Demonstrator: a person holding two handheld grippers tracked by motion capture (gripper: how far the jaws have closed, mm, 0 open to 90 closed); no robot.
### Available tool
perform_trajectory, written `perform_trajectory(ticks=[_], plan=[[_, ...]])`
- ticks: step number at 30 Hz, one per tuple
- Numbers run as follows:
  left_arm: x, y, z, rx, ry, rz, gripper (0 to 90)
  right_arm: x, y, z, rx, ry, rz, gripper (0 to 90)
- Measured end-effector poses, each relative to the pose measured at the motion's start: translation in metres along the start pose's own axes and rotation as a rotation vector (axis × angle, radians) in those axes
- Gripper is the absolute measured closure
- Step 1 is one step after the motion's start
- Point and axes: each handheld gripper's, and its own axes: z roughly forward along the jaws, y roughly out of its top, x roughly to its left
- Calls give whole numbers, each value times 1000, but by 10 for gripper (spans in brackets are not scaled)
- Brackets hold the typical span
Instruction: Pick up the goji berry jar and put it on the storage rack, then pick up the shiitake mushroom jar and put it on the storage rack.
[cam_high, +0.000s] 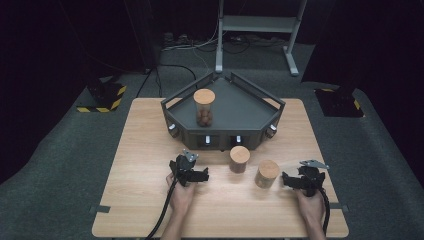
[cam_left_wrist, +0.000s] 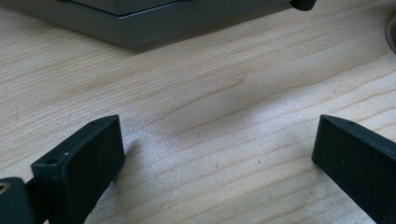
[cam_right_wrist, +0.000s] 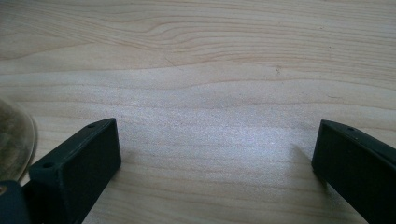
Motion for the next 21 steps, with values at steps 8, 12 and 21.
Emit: perform_trajectory(ticks=[8, 12, 21], plan=[[0, 0, 0, 0, 1, -1, 22, 0, 0, 0, 0, 5, -1, 7], [-1, 0, 0, 0, -3, 3, 22, 0, 0, 0, 1, -4, 3, 6], [-1, 0, 0, 0, -4, 3, 20, -1, 0, 0, 1, 3, -1, 6]])
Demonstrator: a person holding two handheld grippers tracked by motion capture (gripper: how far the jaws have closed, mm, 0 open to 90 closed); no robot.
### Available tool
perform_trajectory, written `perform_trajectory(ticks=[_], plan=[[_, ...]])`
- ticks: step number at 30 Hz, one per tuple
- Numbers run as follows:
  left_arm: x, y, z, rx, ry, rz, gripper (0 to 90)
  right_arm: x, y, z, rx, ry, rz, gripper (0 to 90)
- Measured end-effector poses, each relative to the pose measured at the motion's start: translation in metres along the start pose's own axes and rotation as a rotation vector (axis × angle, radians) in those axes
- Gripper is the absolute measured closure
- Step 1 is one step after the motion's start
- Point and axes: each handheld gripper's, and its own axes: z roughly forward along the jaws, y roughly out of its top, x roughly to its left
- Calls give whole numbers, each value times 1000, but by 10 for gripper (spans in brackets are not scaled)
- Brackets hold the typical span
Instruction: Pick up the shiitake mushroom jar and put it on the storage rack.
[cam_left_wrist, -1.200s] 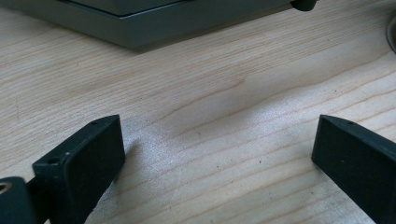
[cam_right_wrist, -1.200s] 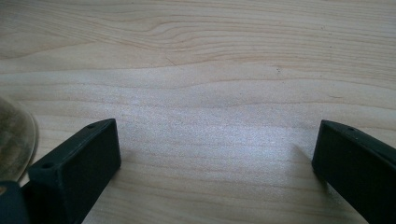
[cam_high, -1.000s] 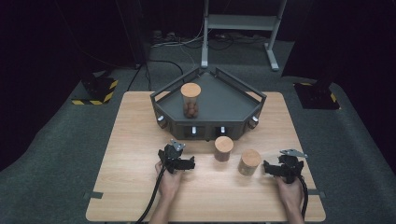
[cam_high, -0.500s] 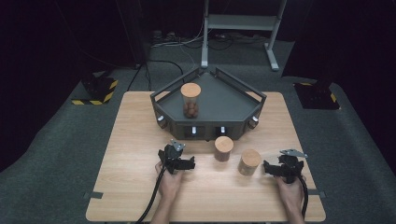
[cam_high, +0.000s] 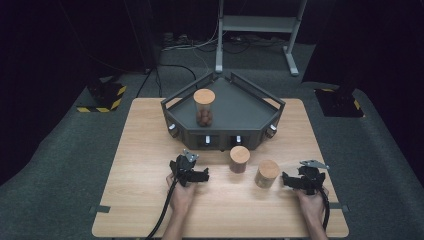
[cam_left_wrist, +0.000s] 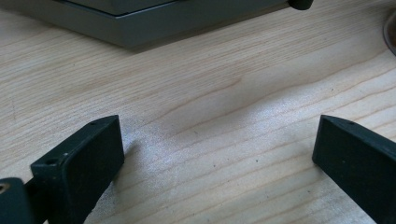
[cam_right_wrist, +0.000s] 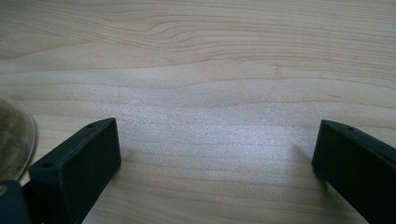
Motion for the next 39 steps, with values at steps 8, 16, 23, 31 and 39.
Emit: perform_trajectory(ticks=[8, 16, 23, 31, 39], plan=[[0, 0, 0, -1, 0, -1, 20, -7, 2, -5, 7, 24, 8, 34], [0, 0, 0, 0, 0, 0, 19, -8, 15, -33, -74, 85, 26, 40], [0, 0, 0, 0, -1, 1, 19, -2, 24, -45, -147, 213, 46, 46], [0, 0, 0, 1, -1, 2, 19, 12, 39, -55, -195, 345, 17, 53], [0, 0, 0, 1, -2, 2, 19, 36, 59, -59, -194, 450, -52, 63]])
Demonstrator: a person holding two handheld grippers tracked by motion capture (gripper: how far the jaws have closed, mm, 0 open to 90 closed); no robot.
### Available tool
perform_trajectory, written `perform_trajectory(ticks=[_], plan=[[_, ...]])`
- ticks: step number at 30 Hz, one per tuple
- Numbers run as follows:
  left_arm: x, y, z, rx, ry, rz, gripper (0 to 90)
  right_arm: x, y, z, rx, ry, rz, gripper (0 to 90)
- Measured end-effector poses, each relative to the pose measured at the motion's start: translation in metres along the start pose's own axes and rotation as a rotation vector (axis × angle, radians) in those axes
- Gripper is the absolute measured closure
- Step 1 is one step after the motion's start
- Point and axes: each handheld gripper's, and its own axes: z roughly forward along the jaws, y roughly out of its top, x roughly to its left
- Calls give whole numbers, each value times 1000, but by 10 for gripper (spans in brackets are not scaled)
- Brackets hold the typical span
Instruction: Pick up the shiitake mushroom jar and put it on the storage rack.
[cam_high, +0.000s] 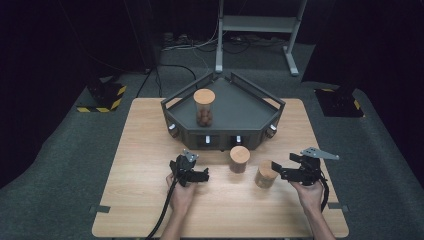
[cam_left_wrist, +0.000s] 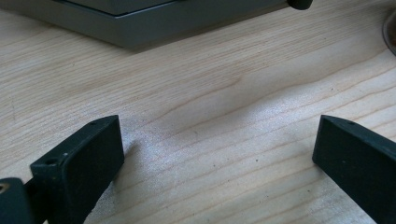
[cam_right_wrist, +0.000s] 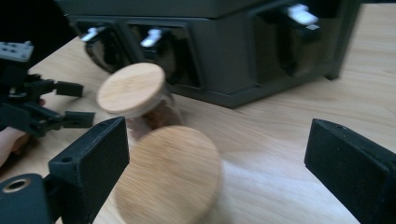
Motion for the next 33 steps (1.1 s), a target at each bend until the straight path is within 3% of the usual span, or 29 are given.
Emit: perform_trajectory(ticks=[8, 21, 25, 33], plan=[[0, 0, 0, 0, -2, 1, 19, 24, 14, 20, 48, 50, -86, 62], [0, 0, 0, -1, -4, 2, 19, 64, 32, 48, 114, 5, -223, 70], [0, 0, 0, -1, -4, 2, 20, 72, 37, 55, 129, -3, -242, 76], [0, 0, 0, -1, -4, 2, 20, 75, 38, 70, 183, -27, -225, 79]])
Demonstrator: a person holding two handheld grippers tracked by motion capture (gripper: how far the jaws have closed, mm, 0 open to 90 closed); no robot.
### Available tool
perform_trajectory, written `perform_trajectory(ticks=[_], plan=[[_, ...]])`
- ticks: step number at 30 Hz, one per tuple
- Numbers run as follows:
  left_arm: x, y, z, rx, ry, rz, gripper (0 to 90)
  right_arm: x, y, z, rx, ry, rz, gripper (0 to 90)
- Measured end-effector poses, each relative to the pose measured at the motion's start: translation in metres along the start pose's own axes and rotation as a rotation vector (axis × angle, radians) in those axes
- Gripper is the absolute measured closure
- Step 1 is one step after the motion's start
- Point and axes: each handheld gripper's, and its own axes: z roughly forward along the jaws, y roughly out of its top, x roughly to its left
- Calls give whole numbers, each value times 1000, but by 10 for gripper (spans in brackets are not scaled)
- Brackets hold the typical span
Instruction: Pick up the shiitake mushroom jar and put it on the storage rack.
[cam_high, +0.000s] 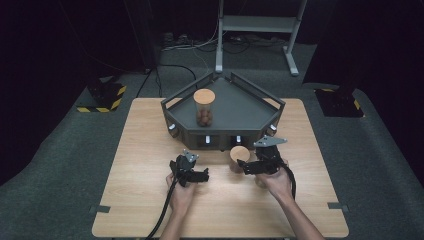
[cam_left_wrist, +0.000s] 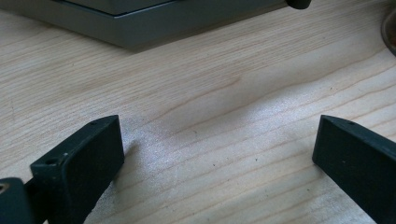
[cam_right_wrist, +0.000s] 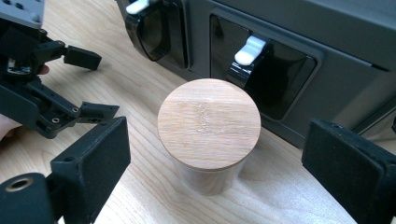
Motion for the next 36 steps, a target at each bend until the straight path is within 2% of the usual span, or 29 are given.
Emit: perform_trajectory(ticks=[11, 26, 36], plan=[[0, 0, 0, 0, -1, 0, 20, 1, 5, 12, 64, -39, 3, 82], [0, 0, 0, 0, -2, 2, 19, 8, 9, 28, 144, -59, -13, 88], [0, 0, 0, 0, -2, 2, 20, 13, 10, 36, 174, -69, -27, 103]])
